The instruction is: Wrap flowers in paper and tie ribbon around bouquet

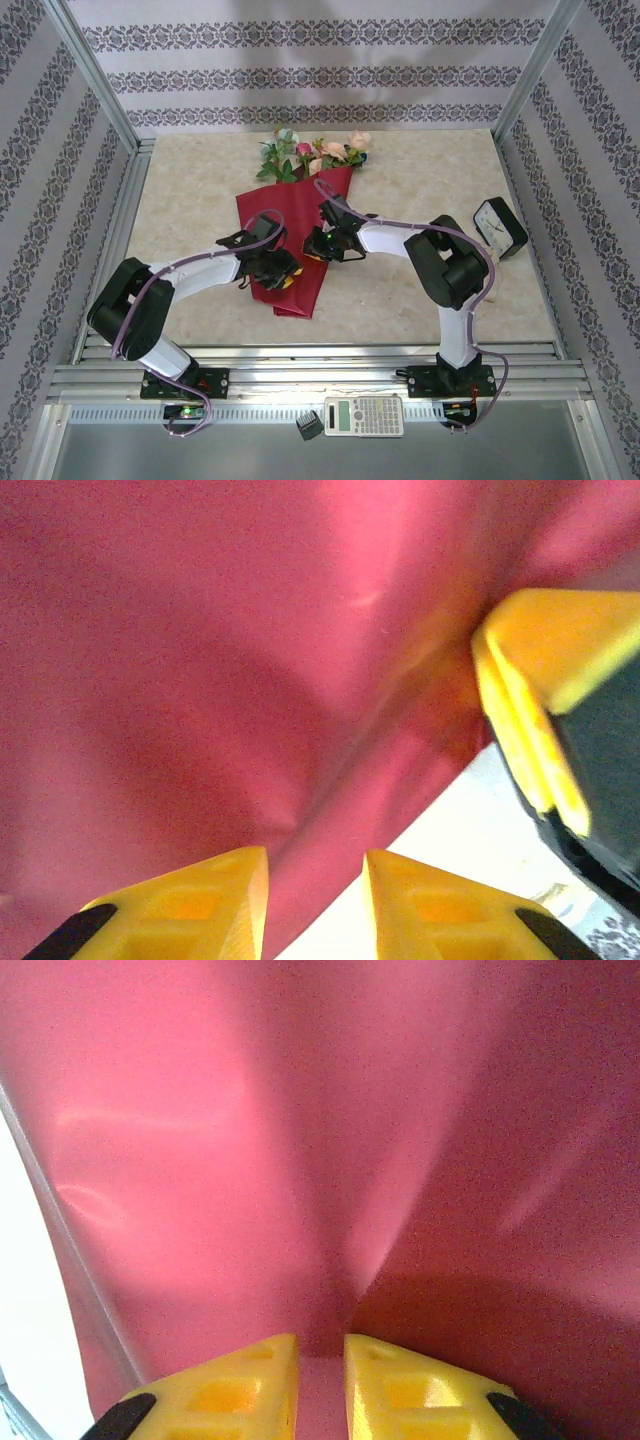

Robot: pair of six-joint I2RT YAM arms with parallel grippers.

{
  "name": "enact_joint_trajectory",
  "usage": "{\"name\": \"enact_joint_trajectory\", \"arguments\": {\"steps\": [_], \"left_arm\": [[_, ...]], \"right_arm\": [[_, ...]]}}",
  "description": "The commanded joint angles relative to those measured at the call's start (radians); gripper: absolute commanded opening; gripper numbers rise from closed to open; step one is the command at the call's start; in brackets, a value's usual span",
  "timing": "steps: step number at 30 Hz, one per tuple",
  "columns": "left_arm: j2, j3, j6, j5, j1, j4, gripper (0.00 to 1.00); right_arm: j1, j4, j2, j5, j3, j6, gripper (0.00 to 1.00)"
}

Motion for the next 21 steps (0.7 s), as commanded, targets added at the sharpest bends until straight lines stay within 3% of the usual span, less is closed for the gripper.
{"name": "enact_joint_trajectory", "arguments": {"steps": [1, 5, 11, 16, 21], "left_arm": [[0.007, -0.029, 0.066, -0.034, 0.02, -0.086, 0.3], [0.068, -0.053, 0.08, -0.001, 0.022, -0.05, 0.29], [0.046, -0.2, 0.017, -0.009, 0.023, 0.032, 0.24], [0.045, -0.289, -0.038, -0.002, 0.027, 0.133, 0.23], [0.061, -0.329, -0.053, -0.001, 0.037, 0.165, 0.2]], "right_arm": [[0.001, -0.064, 0.009, -0.001, 0.03, -0.037, 0.22], [0.001, -0.064, -0.002, -0.007, 0.035, -0.032, 0.24], [-0.016, -0.078, -0.12, 0.013, 0.021, -0.072, 0.38], [-0.111, -0.012, -0.273, 0.026, -0.11, -0.081, 0.43], [-0.201, 0.057, -0.271, -0.025, -0.164, -0.118, 0.45]]}}
